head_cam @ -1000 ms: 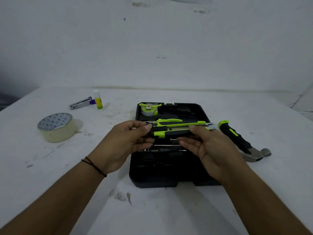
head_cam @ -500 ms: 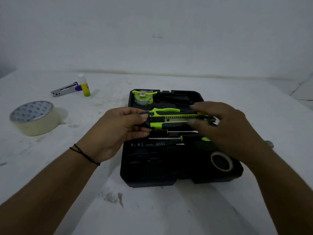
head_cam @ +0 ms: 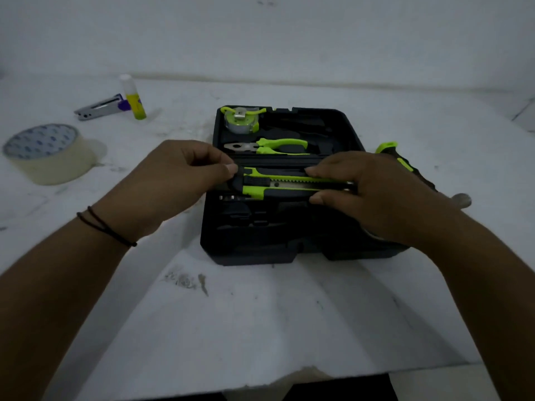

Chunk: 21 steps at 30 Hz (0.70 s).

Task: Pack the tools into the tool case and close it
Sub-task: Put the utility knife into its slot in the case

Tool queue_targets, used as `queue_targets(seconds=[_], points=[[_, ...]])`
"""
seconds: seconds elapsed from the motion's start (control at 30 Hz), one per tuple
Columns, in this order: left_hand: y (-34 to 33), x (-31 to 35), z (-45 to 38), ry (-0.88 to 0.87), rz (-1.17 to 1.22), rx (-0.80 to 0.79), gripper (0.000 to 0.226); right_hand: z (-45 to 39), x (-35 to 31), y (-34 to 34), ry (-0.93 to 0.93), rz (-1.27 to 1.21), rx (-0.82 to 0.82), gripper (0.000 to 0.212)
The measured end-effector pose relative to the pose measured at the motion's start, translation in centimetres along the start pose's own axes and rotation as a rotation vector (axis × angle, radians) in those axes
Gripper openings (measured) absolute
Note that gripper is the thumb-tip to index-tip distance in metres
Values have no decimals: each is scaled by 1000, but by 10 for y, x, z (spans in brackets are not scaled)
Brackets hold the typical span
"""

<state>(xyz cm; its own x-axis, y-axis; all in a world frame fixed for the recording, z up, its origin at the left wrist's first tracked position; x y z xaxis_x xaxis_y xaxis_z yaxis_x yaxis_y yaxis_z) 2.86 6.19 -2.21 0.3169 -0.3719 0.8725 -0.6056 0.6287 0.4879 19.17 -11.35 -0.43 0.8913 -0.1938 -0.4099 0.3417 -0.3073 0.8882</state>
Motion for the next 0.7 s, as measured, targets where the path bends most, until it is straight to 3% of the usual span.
queue_targets(seconds=[0.3,0.7], points=[[2,-9,15,-241,-291,-122,5,8,-7,-14,51,-12,-145,41],[-2,-7,19,-274,-341,-159,12,10,-12,-22,53,1,-201,37]])
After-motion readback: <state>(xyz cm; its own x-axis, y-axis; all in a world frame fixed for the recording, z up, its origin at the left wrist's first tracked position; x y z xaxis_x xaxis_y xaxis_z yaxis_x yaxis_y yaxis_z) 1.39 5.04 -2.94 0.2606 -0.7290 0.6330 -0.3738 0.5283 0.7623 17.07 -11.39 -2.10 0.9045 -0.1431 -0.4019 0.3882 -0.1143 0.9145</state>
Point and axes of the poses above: each hand's wrist, its own z-axis away from the middle knuckle, its own y-axis out of the back of the hand, x = y × z, the point moved 1 cm from there along -z, towards the middle knuckle, and after that the axes turned 5 degrees about -z, right-handed, at the moved point
